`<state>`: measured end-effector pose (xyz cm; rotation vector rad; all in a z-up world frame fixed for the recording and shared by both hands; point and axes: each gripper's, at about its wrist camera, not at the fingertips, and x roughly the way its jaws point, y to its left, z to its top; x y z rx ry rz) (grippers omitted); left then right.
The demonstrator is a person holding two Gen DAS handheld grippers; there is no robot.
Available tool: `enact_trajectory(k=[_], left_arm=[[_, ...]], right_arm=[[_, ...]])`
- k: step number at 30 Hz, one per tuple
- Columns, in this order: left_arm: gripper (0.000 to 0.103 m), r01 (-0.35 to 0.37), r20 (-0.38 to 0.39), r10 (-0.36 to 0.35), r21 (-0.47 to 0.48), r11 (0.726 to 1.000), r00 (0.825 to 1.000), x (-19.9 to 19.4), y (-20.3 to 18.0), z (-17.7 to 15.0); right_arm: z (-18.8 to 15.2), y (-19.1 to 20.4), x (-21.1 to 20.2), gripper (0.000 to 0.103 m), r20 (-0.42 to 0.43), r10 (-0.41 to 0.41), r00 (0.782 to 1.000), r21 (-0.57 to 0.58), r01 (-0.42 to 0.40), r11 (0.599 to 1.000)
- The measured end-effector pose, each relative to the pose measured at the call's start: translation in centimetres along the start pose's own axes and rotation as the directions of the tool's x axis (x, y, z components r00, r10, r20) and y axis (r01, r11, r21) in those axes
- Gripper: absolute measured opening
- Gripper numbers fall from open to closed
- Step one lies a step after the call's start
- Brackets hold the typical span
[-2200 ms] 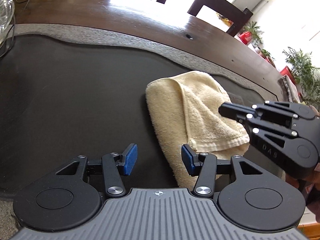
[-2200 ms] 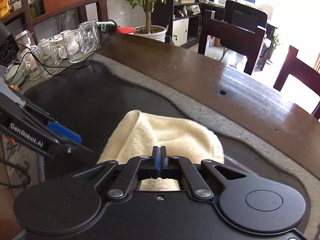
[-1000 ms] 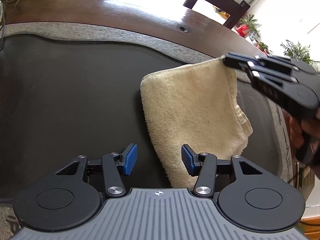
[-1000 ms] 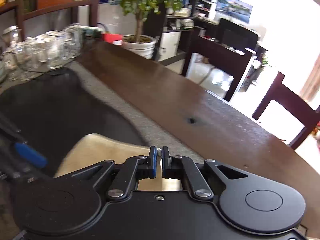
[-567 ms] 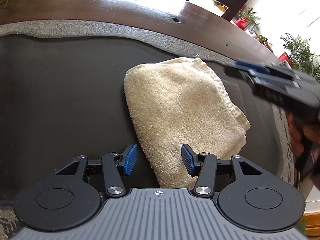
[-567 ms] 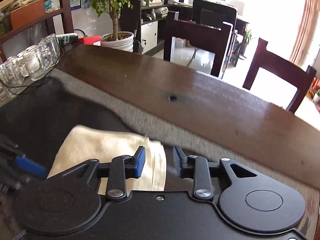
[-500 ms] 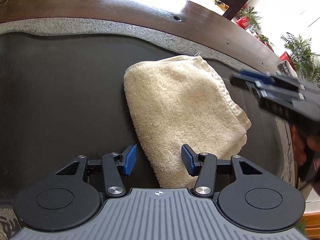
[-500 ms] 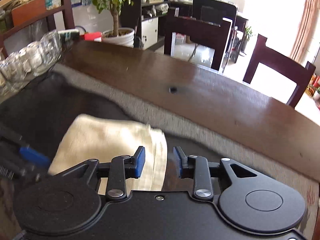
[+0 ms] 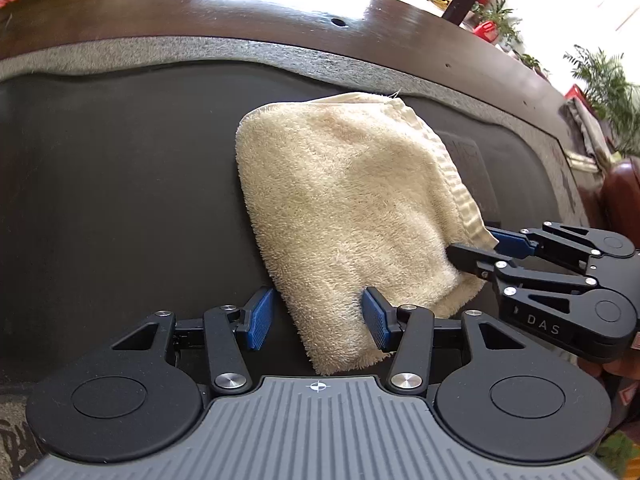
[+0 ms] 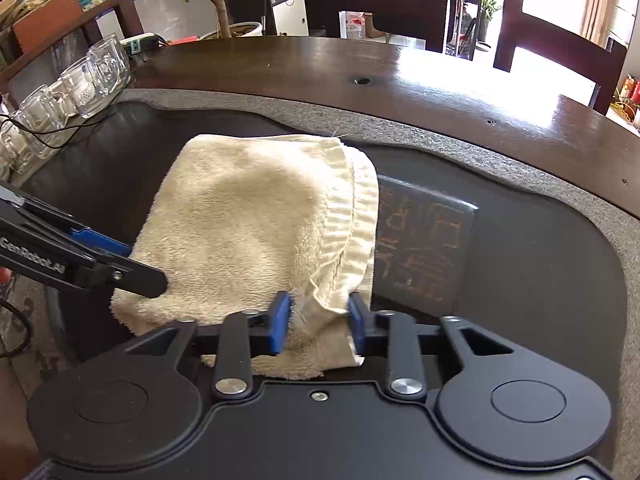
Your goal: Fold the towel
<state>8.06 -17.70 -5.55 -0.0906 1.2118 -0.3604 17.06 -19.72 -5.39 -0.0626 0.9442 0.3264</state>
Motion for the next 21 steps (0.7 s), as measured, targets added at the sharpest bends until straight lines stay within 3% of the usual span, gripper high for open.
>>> enact_trajectory(k=[4,6,9,12,14,18,21], left_arm=[[0.039,-0.012,0.004,0.012,0.017,1.000,1.000,-0.3,0.1,-0.4],[0.038,-0.026,0.002,0.026,0.015,1.000,1.000,-0.6,0.4,-0.7],[0.038,-0.038,0.003,0.038,0.014,0.999,0.999,-1.2,0.8,-1.3],[0.043,-0.056,0.008,0.056,0.018,0.998,0.998,-2.0,1.3,-2.0],[0.048,-0.067,0.017,0.066,0.014,0.998,0.998,-2.4,1.5,-2.4],[0.056,-0.093,0.029,0.093,-0.002,0.996,0.995,-3.3,1.7,-3.2],[0.058,-0.119,0.048,0.120,-0.013,0.993,0.992,-4.0,1.4,-3.8]], right_arm=[[-0.4,0.8,-0.2,0.025,-0.013,0.020,1.000,0.011,-0.019,1.000],[1.3,1.5,-0.3,0.025,-0.018,0.030,0.999,0.000,-0.030,1.000],[0.7,2.6,-0.6,0.027,-0.023,0.045,0.999,-0.020,-0.046,0.999],[0.3,2.9,-0.9,0.040,-0.016,0.028,0.999,-0.003,-0.028,1.000],[0.0,3.3,-1.5,0.043,-0.002,0.006,1.000,0.002,-0.006,1.000],[-0.7,4.1,-2.8,0.065,0.030,-0.038,0.999,0.007,0.037,0.999],[-1.3,4.7,-3.8,0.069,0.054,-0.070,0.996,0.012,0.070,0.997]])
